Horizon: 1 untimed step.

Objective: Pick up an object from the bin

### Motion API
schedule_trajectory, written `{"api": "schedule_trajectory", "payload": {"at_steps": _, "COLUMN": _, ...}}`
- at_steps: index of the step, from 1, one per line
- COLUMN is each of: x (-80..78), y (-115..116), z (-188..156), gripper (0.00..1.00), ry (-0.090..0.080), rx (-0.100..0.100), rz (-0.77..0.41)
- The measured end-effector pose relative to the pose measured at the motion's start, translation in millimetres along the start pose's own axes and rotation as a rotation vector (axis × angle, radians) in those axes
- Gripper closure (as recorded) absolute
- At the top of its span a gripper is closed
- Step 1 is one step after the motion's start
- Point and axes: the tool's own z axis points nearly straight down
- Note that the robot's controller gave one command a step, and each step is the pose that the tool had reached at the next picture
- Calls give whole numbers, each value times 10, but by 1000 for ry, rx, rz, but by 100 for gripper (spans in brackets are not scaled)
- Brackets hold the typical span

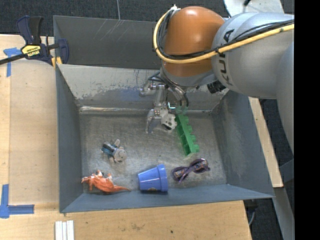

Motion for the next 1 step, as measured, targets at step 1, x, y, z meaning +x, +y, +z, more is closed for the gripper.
{"api": "schedule_trajectory", "payload": {"at_steps": 1, "x": -18, "y": -5, "z": -49, "gripper": 0, "ry": -8, "rx": -1, "rz": 2}}
